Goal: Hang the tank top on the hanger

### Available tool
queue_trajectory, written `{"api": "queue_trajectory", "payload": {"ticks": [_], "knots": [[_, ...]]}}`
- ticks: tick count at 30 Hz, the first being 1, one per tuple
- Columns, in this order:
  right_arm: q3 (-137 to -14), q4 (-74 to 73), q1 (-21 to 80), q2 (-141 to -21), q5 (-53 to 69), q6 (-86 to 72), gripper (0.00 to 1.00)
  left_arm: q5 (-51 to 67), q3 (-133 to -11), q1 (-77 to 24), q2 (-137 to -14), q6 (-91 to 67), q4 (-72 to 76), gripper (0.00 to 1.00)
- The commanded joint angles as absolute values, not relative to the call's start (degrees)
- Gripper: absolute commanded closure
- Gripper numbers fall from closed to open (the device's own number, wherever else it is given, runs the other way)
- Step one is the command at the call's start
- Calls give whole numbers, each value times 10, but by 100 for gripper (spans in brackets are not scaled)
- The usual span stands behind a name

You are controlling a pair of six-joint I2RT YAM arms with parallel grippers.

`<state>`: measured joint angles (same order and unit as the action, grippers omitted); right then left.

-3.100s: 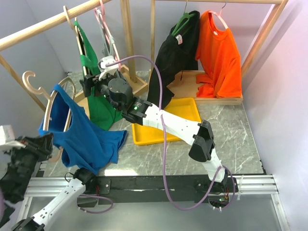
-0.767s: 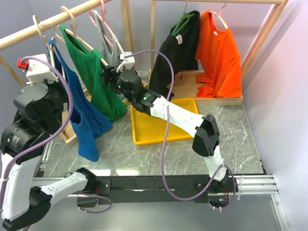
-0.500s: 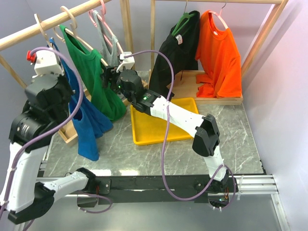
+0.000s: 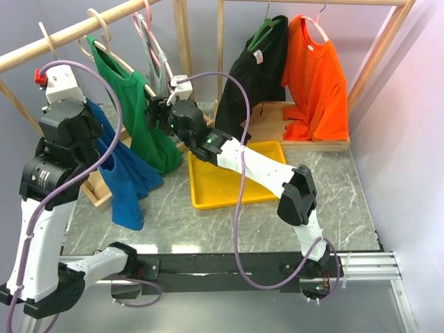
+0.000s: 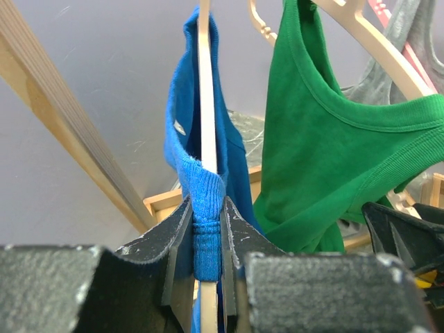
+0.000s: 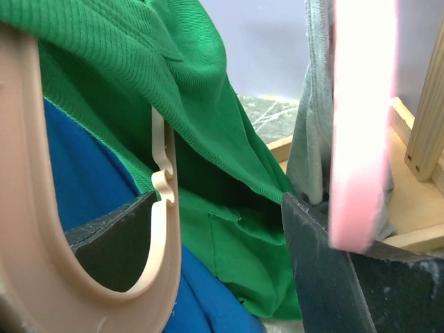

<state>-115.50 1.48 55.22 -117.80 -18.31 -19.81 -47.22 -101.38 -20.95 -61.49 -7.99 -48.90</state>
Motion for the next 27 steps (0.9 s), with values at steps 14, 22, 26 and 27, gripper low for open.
{"api": "queue_trajectory", "payload": {"ticks": [14, 22, 26, 27], "knots": [[-1177, 11, 555, -1145, -172, -201, 20, -431, -938, -179, -549, -131, -433, 99], [-1160, 13, 557, -1122, -163, -200, 18, -403, -935, -179, -536, -157, -441, 36], [-1137, 21, 562, -1100, -154, -207, 17, -377, -954, -179, -540, -165, -450, 22], [-1133, 22, 562, -1096, -153, -207, 17, -361, -965, -179, -543, -167, -453, 14]]}}
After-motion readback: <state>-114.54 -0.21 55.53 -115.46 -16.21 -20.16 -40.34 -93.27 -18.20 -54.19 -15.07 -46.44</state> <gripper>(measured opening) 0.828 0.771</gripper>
